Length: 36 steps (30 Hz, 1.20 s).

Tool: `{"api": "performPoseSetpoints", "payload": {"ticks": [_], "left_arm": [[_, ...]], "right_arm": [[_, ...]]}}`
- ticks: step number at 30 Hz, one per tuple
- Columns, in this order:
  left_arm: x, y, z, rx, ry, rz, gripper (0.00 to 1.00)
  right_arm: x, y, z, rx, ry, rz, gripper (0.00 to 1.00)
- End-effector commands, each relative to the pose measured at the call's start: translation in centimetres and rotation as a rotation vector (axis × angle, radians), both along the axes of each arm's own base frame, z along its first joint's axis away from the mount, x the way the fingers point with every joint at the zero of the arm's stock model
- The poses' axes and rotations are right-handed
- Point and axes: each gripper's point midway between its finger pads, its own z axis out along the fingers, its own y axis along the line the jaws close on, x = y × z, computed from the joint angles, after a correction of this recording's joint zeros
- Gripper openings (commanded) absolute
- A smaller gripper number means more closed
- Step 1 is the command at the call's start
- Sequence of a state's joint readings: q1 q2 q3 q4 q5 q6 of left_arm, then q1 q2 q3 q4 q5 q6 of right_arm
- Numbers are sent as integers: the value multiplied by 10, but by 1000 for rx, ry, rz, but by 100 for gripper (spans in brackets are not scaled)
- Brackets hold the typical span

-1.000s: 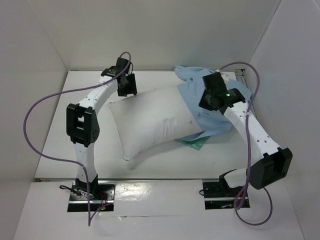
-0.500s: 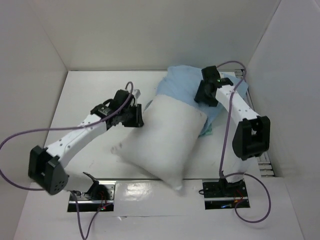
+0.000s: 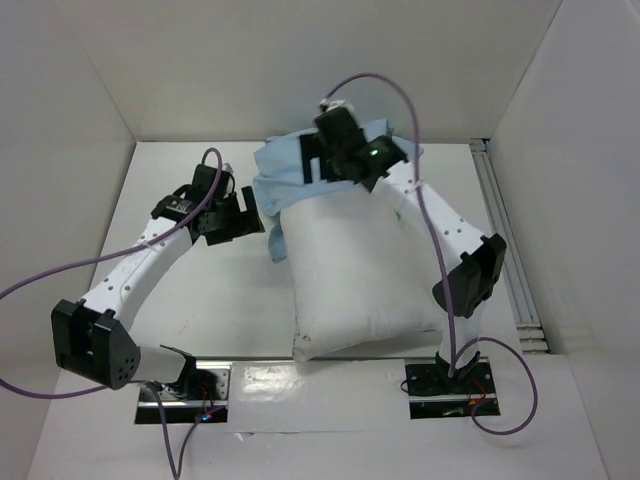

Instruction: Put the pillow into the pillowcase

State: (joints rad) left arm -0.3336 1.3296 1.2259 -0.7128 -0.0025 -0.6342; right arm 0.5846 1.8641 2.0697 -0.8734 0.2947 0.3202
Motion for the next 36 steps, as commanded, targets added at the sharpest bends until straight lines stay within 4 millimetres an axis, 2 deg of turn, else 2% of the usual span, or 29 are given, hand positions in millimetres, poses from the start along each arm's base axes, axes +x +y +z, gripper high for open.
{"api": "performPoseSetpoints", "payload": {"ticks": [1,2,3,6,8,9,10,11,12,13,14,16,17,19,20,21,22,26,32,36], "left_arm": [[8,17,-22,9,50,114,96],[9,15,-26,-3,48,105,96],[10,20,-32,-2,51,121,96],[10,25,-47,-15,15,125,96],[8,21,-59,-50,3,93,96],[7,18,-61,-66,-3,81,96],[5,15,-65,-76,-3,57,96],[-1,12,-77,-88,16,44,96],[-4,5,-79,-111,18,16,96],[-1,-2,-81,-125,4,-6,96],[-2,-8,-84,-135,6,-24,96],[1,-19,-95,-133,15,-52,97],[2,-25,-98,-140,19,-69,99],[7,-32,-102,-138,23,-65,100],[6,-40,-111,-124,34,-84,100],[14,-45,-107,-115,10,-85,100],[18,-45,-110,-88,8,-74,100],[29,-50,-123,-73,21,-64,100],[50,-62,-105,-120,-69,-78,100],[61,-59,-100,-94,-120,-67,100]], "right_arm": [[-62,40,-28,-151,74,98,99],[-84,58,-41,-184,99,125,99],[-92,64,-52,-220,112,127,99],[-105,61,-102,-356,186,58,99],[-109,44,-145,-475,246,-1,99],[-105,34,-157,-491,273,-31,99],[-105,35,-169,-478,307,-22,98],[-102,40,-175,-450,312,0,84],[-99,39,-175,-430,324,19,62],[-104,46,-163,-391,322,90,11],[-95,50,-152,-336,293,109,0],[-93,57,-128,-252,277,218,0],[-91,60,-100,-190,227,258,0],[-83,59,-70,-126,187,311,0],[-85,59,-59,-93,188,344,0],[-89,60,-55,-89,195,367,0],[-87,58,-43,-78,175,387,0],[-94,58,-29,-17,187,462,0],[-90,48,-26,-10,191,442,0],[-91,44,-18,-4,185,449,0]]}}
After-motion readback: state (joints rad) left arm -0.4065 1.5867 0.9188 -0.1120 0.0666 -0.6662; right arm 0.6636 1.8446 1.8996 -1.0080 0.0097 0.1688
